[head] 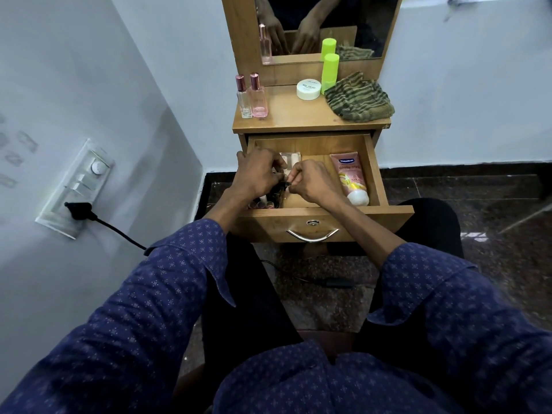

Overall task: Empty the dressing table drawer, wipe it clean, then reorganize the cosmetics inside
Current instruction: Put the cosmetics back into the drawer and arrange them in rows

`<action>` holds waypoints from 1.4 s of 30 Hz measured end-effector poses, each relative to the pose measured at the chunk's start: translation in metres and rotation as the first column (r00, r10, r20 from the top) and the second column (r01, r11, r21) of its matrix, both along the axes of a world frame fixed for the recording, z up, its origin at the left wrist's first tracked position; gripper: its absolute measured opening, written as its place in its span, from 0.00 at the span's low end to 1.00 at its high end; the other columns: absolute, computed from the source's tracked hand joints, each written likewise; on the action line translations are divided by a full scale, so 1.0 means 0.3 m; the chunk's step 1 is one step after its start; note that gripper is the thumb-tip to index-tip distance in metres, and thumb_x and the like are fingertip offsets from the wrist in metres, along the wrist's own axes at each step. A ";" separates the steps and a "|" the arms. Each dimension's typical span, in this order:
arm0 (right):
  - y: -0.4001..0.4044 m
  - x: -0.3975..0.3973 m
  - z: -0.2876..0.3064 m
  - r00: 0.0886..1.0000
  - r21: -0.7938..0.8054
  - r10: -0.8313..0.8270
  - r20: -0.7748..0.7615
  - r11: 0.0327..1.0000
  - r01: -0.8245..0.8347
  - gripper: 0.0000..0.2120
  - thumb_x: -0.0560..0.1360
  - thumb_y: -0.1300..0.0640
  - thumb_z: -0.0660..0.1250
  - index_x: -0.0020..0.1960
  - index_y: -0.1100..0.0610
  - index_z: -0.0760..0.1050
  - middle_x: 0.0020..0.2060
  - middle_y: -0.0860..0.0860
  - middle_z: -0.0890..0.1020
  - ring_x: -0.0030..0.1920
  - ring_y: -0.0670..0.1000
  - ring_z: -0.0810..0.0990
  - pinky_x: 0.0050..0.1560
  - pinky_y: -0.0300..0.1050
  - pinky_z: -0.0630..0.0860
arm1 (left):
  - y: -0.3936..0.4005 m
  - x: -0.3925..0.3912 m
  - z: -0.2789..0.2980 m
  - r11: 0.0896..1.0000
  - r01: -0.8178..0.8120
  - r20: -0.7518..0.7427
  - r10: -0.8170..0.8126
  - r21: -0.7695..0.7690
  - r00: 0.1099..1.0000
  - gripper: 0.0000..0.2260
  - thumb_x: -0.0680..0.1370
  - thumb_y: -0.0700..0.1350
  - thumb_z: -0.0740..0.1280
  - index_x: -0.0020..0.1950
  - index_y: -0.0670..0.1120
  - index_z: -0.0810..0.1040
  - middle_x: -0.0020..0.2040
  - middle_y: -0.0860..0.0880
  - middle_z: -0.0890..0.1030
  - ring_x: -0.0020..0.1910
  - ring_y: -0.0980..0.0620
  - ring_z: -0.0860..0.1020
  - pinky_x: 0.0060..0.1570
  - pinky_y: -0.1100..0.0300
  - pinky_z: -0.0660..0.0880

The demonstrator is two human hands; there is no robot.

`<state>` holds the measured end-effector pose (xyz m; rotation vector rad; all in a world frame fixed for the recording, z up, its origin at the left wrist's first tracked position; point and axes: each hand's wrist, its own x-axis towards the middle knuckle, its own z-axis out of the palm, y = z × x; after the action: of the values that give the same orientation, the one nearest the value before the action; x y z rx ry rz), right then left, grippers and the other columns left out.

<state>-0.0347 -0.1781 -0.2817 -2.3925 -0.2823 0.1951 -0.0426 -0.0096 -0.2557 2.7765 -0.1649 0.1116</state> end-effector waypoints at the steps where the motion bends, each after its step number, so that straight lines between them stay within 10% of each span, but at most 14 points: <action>1: 0.003 0.001 0.000 1.000 0.018 -0.001 -0.009 1.000 0.001 0.07 0.69 0.65 0.78 0.43 0.56 0.84 0.37 0.48 0.85 0.41 0.48 0.84 0.36 0.39 0.74 | 0.002 -0.002 -0.002 1.000 0.005 0.001 -0.005 0.006 1.000 0.08 0.76 0.48 0.77 0.55 0.52 0.86 0.53 0.54 0.86 0.62 0.48 0.76 0.58 0.46 0.63; 17: 0.001 0.043 -0.035 0.966 0.204 0.010 -0.258 0.978 0.045 0.10 0.72 0.73 0.75 0.44 0.60 0.81 0.40 0.60 0.88 0.42 0.57 0.89 0.47 0.55 0.87 | 0.029 -0.008 -0.021 0.999 -0.012 0.045 0.014 -0.031 0.999 0.09 0.76 0.48 0.76 0.56 0.52 0.85 0.52 0.55 0.86 0.58 0.51 0.80 0.55 0.49 0.62; 25: 0.018 0.109 0.079 0.996 0.032 -0.085 0.025 0.996 0.084 0.09 0.75 0.63 0.69 0.40 0.51 0.81 0.34 0.46 0.86 0.37 0.45 0.86 0.39 0.42 0.81 | 0.074 0.015 0.028 0.988 -0.087 0.147 0.106 -0.126 0.984 0.07 0.82 0.53 0.70 0.52 0.52 0.85 0.51 0.55 0.86 0.54 0.51 0.81 0.61 0.45 0.68; 31: 0.056 0.250 0.210 0.982 0.105 -0.014 0.190 0.994 -0.006 0.04 0.71 0.57 0.69 0.44 0.50 0.80 0.36 0.47 0.86 0.40 0.49 0.85 0.49 0.53 0.84 | 0.148 0.101 0.073 0.940 -0.211 0.281 0.286 -0.270 0.916 0.06 0.79 0.51 0.71 0.48 0.50 0.77 0.46 0.55 0.81 0.45 0.53 0.79 0.52 0.46 0.77; 36: 0.121 0.333 0.264 0.959 0.093 -0.018 0.283 0.996 -0.009 0.14 0.74 0.58 0.73 0.58 0.53 0.76 0.43 0.47 0.84 0.46 0.49 0.82 0.45 0.47 0.75 | 0.203 0.195 0.109 0.917 -0.254 0.258 0.337 -0.307 0.906 0.19 0.76 0.53 0.71 0.60 0.46 0.70 0.58 0.48 0.76 0.51 0.48 0.78 0.43 0.52 0.76; 42: 0.199 0.417 0.280 0.946 0.058 -0.001 0.324 0.998 -0.019 0.22 0.75 0.56 0.75 0.67 0.55 0.74 0.55 0.52 0.80 0.56 0.52 0.78 0.49 0.46 0.70 | 0.243 0.285 0.116 0.916 -0.169 0.122 0.227 -0.363 0.966 0.37 0.77 0.50 0.72 0.82 0.45 0.59 0.76 0.43 0.68 0.71 0.44 0.73 0.63 0.44 0.78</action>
<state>0.0905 -0.1184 -0.1977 -2.3565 -0.4442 -0.2041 0.0429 0.0633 -0.2209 2.4175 0.0916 0.3813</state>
